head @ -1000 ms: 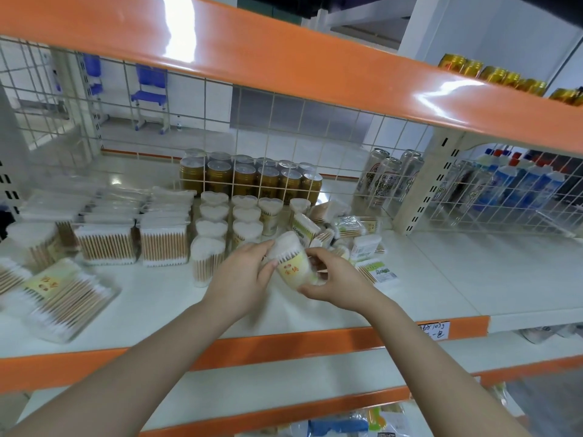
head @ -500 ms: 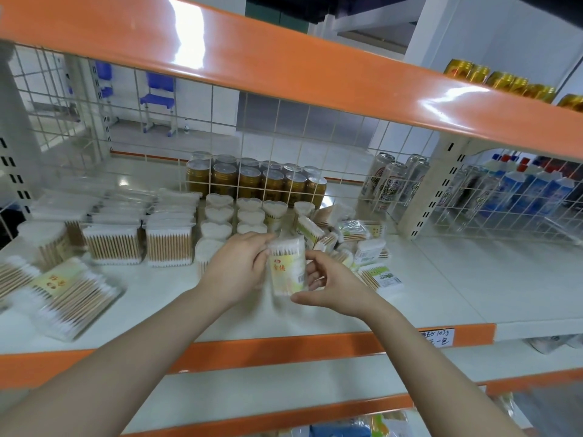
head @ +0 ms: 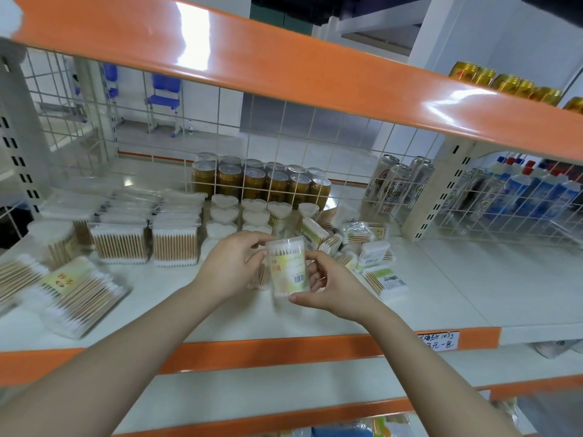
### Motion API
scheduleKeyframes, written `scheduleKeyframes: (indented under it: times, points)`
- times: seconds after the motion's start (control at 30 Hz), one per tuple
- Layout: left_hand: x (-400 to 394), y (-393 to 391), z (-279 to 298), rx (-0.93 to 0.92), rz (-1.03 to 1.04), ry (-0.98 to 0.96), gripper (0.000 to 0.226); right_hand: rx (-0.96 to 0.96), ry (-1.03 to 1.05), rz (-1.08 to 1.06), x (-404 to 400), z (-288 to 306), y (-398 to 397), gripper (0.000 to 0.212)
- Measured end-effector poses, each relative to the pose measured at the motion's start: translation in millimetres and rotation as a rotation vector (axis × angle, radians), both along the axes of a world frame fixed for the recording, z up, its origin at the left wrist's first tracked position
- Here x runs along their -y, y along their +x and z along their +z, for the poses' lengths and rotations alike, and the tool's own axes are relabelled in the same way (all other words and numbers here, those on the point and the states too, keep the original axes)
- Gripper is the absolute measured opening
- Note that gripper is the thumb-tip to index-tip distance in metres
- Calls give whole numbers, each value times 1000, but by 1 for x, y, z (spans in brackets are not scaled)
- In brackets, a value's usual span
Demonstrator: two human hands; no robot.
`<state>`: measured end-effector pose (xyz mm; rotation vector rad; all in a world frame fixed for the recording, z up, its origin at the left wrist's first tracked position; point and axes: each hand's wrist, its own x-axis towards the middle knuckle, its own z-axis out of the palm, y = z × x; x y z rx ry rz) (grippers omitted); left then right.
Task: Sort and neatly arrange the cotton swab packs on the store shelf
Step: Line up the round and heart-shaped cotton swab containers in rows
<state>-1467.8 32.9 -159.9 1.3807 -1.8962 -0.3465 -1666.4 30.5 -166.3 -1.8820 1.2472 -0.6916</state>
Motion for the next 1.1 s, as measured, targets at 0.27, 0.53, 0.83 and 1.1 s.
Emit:
scheduleKeyframes:
  times: [0.27, 0.53, 0.83, 1.1]
  points:
    - [-2, 2, 6, -69, -52, 21, 29, -10, -12, 16, 2, 1, 1, 64]
    - [-1, 1, 9, -74, -62, -15, 29, 7, -27, 29, 6, -3, 1, 68]
    - [-1, -8, 2, 13, -93, -55, 35, 1, -68, -113, 14, -17, 4, 50]
    - [7, 0, -9, 204, 75, 7, 35, -167, -57, -167, 13, -36, 0, 47]
